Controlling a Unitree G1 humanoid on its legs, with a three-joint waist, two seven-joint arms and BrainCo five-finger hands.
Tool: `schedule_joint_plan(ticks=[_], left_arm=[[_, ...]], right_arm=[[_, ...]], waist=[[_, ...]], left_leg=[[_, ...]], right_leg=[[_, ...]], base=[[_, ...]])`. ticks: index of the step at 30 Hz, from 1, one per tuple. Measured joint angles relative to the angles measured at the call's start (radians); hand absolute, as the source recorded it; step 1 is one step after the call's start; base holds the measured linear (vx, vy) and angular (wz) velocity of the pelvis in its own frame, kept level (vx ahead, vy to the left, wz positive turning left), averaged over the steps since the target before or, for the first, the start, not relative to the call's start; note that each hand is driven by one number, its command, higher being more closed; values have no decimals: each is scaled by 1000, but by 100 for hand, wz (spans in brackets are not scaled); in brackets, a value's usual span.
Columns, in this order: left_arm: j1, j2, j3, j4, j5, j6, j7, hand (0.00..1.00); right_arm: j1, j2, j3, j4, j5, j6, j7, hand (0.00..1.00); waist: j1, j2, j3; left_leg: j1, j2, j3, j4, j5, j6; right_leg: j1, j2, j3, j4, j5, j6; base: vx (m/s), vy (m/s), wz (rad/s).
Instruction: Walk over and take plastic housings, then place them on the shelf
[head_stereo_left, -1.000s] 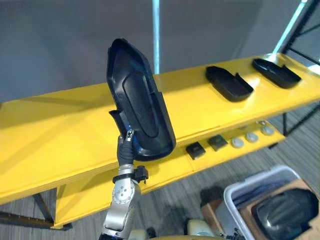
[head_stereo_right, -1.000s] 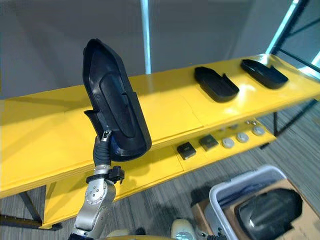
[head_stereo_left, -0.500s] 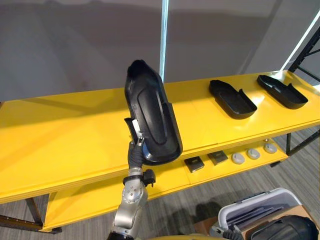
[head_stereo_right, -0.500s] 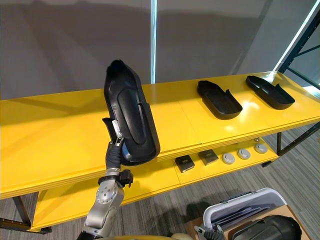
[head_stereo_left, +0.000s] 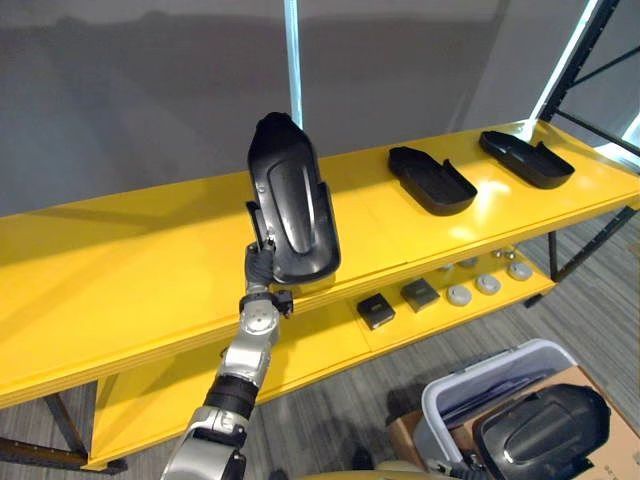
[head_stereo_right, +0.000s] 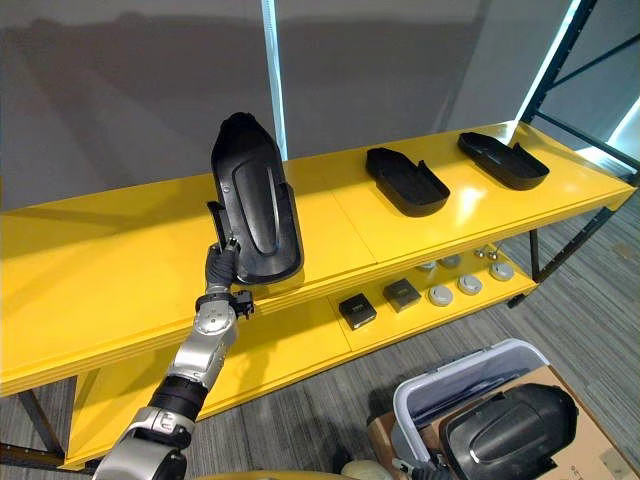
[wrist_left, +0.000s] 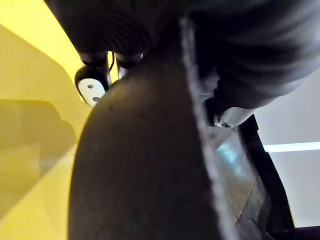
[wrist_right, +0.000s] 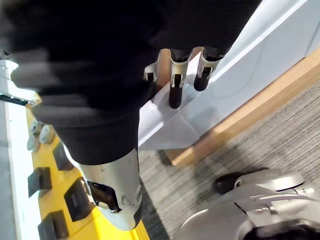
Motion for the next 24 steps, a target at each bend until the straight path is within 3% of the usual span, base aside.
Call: schedule_joint_plan(ticks=[4,5,16,24], left_arm=[[-92,21,33,60,-2,0,5,100],[-102,32,47,69,-2,1,13,0],[-175,35,72,120,-39,2,42,0],[-180,19,74,121,-79,-5,49,0]], right_arm=[[-10,-3,0,6,0,0,12,0],[-26,-8,0,23,0,1,15,0],[-67,-12,4,26,1,-8,17,0],[-69,-14,8,21,2,-9,18,0]], waist=[[-4,4,16],[-14,4,20],[-50,5,71],[-49,8,77]], left_leg=[[-4,-3,8,6,6,6],[-4,-3,11,7,6,6],[12,-1,12,6,5,6],[8,7,14,0,5,5]], right_leg=[[-9,5,8,1,7,-10],[-10,6,10,-1,7,-10],[5,5,10,-4,8,-12],[5,6,6,-9,4,-6]], base=[[102,-4,-8],[88,2,-7],[-12,-2,-1],[-30,-10,1]])
